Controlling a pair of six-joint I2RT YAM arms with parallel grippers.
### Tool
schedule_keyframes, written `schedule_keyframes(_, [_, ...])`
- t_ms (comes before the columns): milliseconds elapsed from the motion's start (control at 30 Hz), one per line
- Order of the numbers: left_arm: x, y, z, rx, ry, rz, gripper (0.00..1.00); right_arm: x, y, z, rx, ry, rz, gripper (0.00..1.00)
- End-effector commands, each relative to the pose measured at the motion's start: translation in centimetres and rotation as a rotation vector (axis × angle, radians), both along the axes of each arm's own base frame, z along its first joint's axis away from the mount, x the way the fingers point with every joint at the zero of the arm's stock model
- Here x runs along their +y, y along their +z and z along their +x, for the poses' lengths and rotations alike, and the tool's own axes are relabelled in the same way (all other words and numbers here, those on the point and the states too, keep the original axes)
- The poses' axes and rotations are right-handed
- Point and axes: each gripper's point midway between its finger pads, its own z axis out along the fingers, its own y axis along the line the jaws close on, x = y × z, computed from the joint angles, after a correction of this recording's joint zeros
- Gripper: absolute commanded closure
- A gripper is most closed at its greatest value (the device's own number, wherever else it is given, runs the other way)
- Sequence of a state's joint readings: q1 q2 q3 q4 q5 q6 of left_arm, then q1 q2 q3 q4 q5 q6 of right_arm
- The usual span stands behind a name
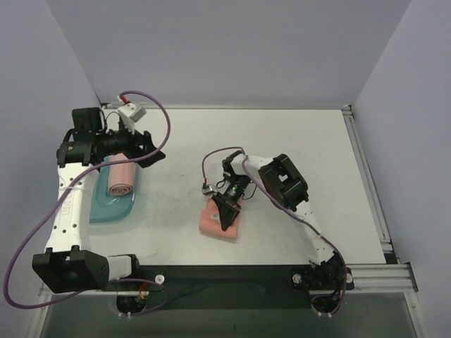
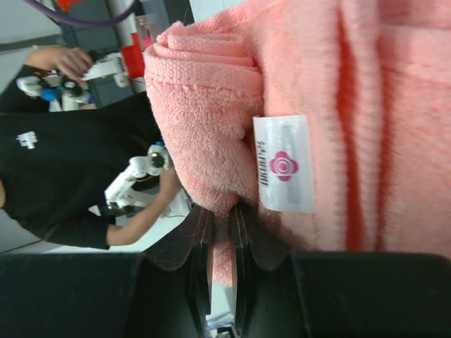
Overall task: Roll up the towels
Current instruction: Roll the towel
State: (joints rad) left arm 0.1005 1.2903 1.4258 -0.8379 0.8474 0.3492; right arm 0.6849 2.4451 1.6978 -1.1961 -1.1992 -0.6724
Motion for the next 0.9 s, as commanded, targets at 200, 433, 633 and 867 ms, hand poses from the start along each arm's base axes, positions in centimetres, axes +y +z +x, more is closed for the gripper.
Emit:
schedule_keyframes(200, [-8.6, -8.5, -9.3, -0.218, -0.424, 0.506, 0.03, -1.0, -0.6, 1.4, 0.105, -0.008, -0.005, 1.0])
schedule_keyframes(433, [-13.5, -15.3, -13.1, -0.235, -0.757, 0.662, 0.14, -0.9, -1.4, 1.7, 0.157, -0.036, -0.026, 1.0])
schedule_keyframes(633, [-16.8, -18.6, -13.5, -0.422, -0.805, 0.709, 0.2, -0.7, -1.6, 1.9, 0.163, -0.038, -0.025, 1.0])
schedule_keyframes(867, [-18.6, -21.7, -13.1, -0.546, -0.867, 0.74, 0.22, -0.8, -1.5, 2.1, 0.162, -0.049, -0.022, 1.0])
